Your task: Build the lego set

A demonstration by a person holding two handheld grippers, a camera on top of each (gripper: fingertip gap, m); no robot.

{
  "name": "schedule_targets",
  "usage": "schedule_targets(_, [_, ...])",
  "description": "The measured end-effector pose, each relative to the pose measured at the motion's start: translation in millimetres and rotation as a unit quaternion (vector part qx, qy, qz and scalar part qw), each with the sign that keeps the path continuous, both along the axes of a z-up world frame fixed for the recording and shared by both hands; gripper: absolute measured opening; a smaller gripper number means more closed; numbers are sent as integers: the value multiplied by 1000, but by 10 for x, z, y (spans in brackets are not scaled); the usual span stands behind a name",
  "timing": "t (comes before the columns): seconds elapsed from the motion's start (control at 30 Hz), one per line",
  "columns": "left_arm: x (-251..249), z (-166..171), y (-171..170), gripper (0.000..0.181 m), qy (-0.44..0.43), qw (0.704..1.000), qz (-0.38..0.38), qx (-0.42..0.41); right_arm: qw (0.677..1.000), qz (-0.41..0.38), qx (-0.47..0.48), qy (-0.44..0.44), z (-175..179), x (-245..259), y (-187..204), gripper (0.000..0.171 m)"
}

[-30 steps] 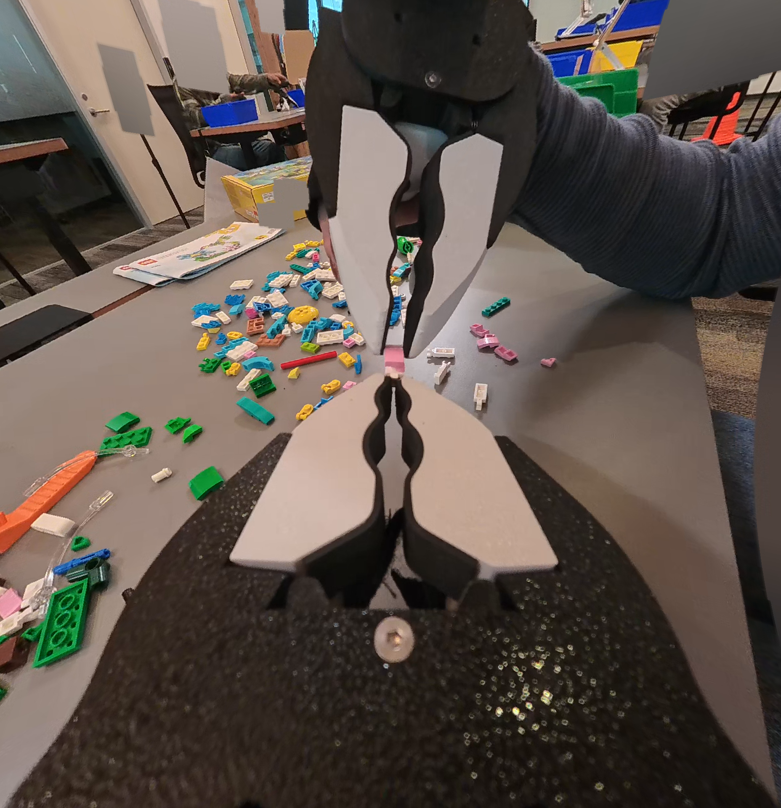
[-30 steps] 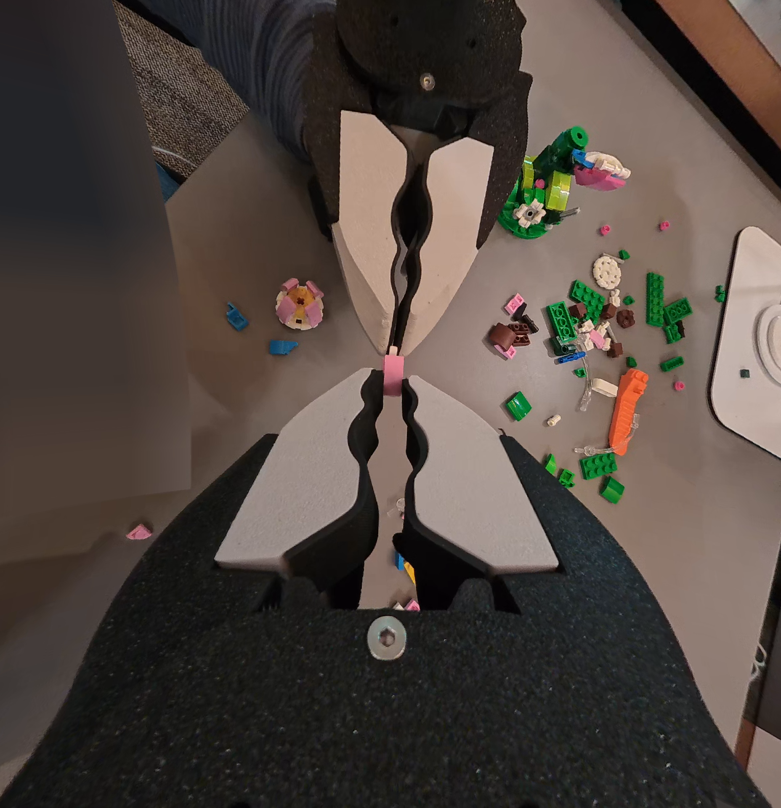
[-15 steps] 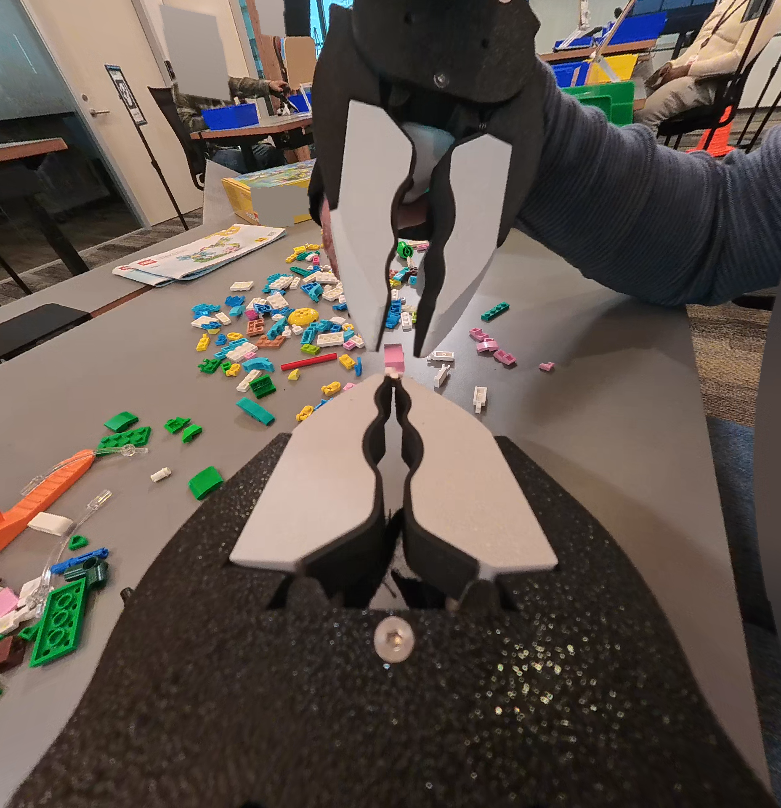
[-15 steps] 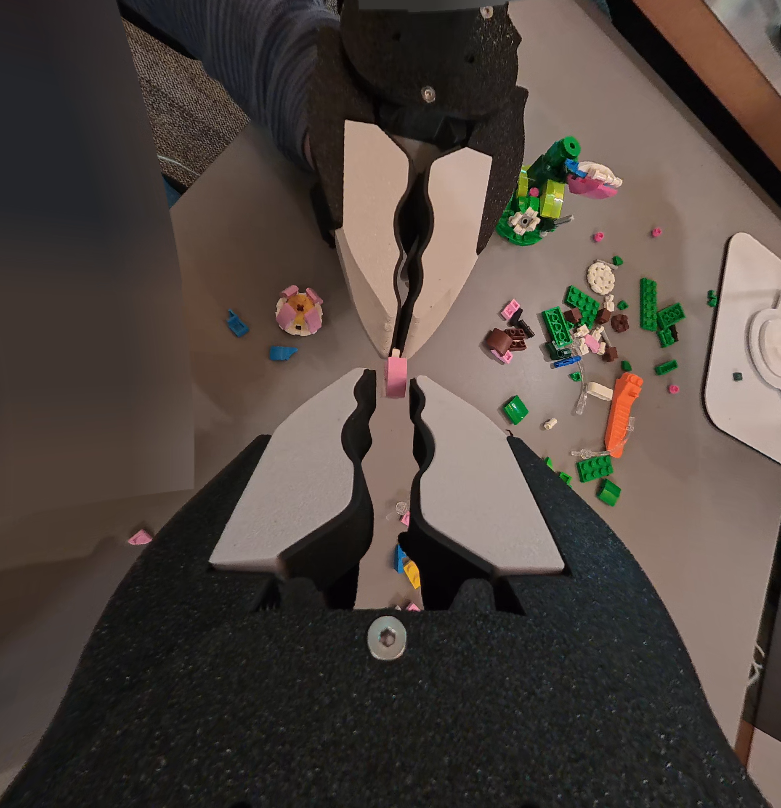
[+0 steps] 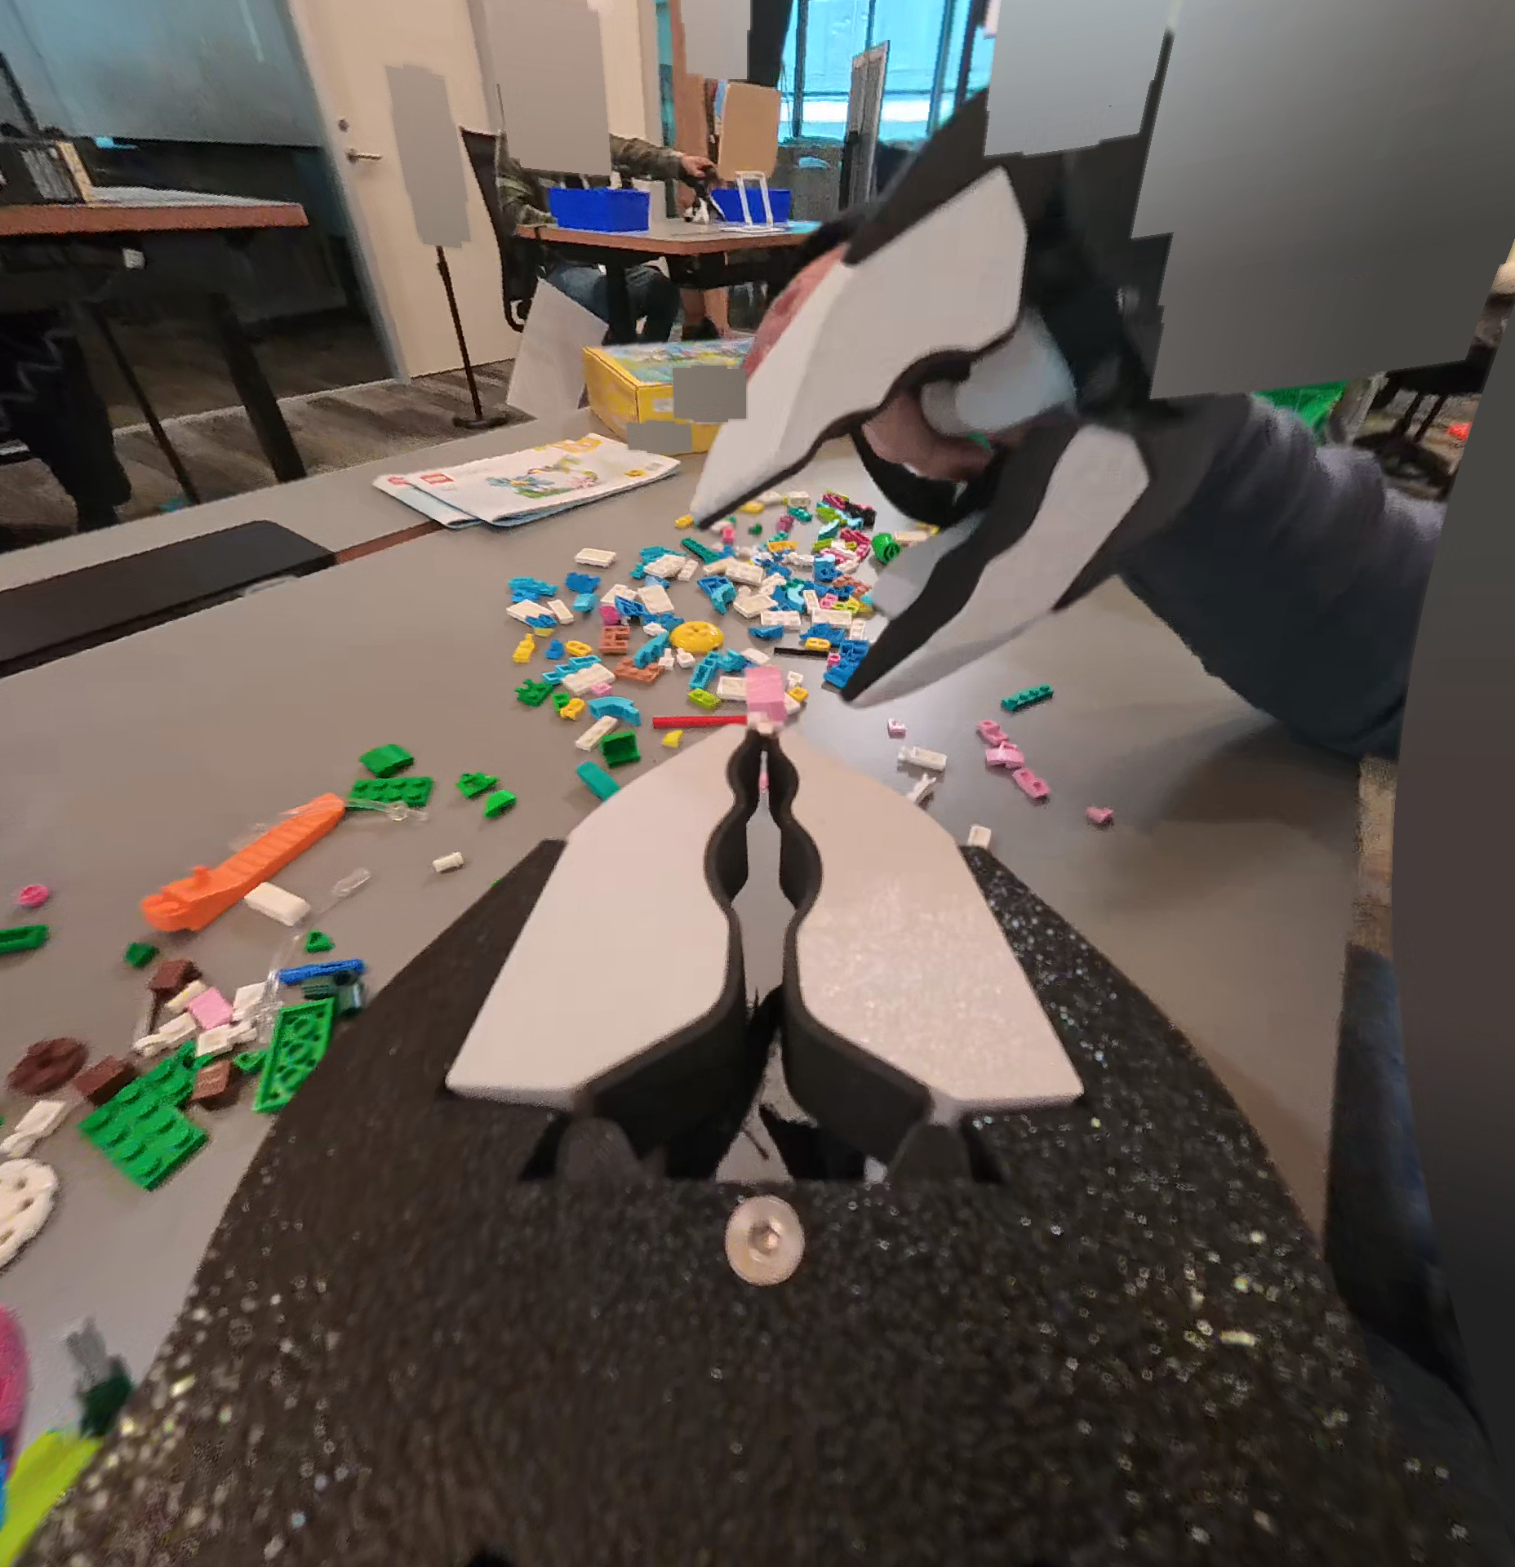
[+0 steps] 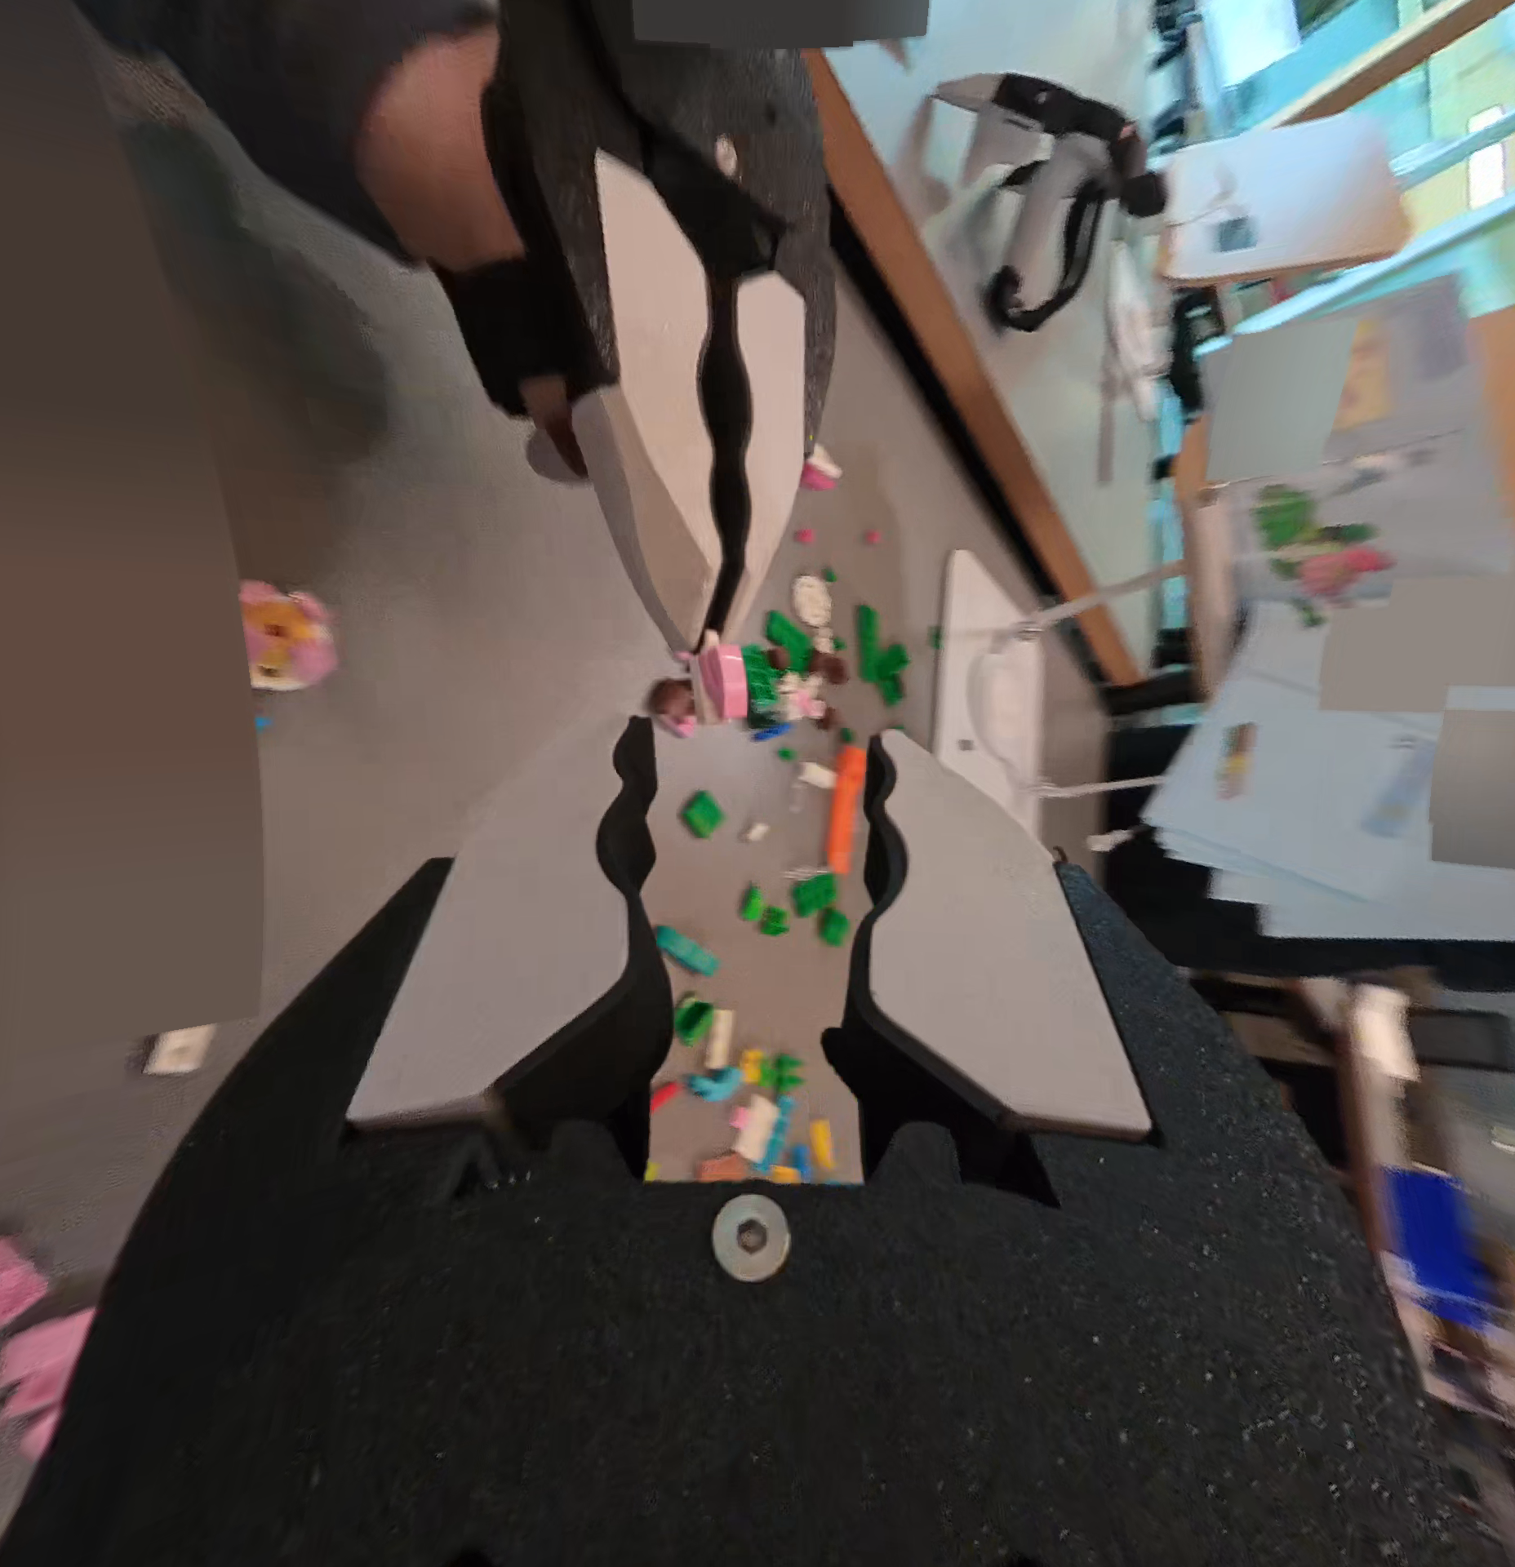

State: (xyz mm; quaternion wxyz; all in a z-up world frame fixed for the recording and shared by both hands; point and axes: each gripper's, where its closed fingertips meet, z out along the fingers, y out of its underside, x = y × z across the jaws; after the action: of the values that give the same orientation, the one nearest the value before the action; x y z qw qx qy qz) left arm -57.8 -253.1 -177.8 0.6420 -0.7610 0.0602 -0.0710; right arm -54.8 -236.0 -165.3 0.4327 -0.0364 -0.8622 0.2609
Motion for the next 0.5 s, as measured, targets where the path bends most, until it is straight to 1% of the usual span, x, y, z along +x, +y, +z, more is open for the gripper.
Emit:
schedule_targets(0.03, [-19, 55, -27, 1, -7, 1000, 3, 0, 999, -9, 23, 38, 38, -52, -16, 50])
schedule_targets(0.13, [-43, 205, -96, 1, -25, 1000, 8, 7, 983, -30, 92, 158, 167, -177, -118, 50])
schedule_targets(0.2, [-42, 282, -129, 1, -37, 999, 7, 14, 963, -53, 141, 225, 239, -239, -158, 48])
schedule_targets(0.27, [-30, 330, -151, 1, -45, 999, 5, 17, 943, -71, 172, 277, 302, -272, -201, 42])
schedule_targets(0.47, [-4, 396, -169, 1, -54, 998, 2, 22, 934, -86, 178, 298, 298, -294, -292, 27])
schedule_targets(0.5, [4, 404, -169, 1, -56, 998, 1, 23, 933, -86, 179, 299, 299, -289, -298, 21])
